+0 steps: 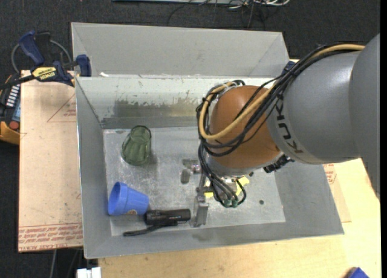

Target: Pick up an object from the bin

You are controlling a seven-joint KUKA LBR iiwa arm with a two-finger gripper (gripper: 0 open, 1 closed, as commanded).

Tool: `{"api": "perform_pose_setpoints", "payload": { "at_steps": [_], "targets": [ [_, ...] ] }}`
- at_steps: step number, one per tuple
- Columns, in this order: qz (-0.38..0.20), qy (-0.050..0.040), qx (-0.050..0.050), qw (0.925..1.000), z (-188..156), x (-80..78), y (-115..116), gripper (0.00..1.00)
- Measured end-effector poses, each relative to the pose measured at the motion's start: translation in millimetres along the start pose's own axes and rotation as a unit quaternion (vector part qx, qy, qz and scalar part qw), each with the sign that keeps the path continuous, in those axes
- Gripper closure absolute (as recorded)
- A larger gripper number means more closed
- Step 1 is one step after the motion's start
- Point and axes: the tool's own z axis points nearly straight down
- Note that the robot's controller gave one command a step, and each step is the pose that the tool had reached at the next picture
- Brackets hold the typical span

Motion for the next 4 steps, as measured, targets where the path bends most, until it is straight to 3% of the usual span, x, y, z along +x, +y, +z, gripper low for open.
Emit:
{"api": "perform_pose_setpoints", "payload": {
  "at_steps": [1, 2, 3, 4],
  "targets": [
    [0.002, -0.0037, 0.0, 1.0, -4, -1.9, -1, 0.0],
    [-0.043, -0.0101, -0.002, 0.999, 73, 2.4, 35, 0.0],
    [-0.082, -0.0042, -0.001, 0.9966, 33, 6.2, 34, 0.0],
    [-0.043, -0.014, -0.004, 0.999, 72, 0.1, 36, 0.0]
  ]
}}
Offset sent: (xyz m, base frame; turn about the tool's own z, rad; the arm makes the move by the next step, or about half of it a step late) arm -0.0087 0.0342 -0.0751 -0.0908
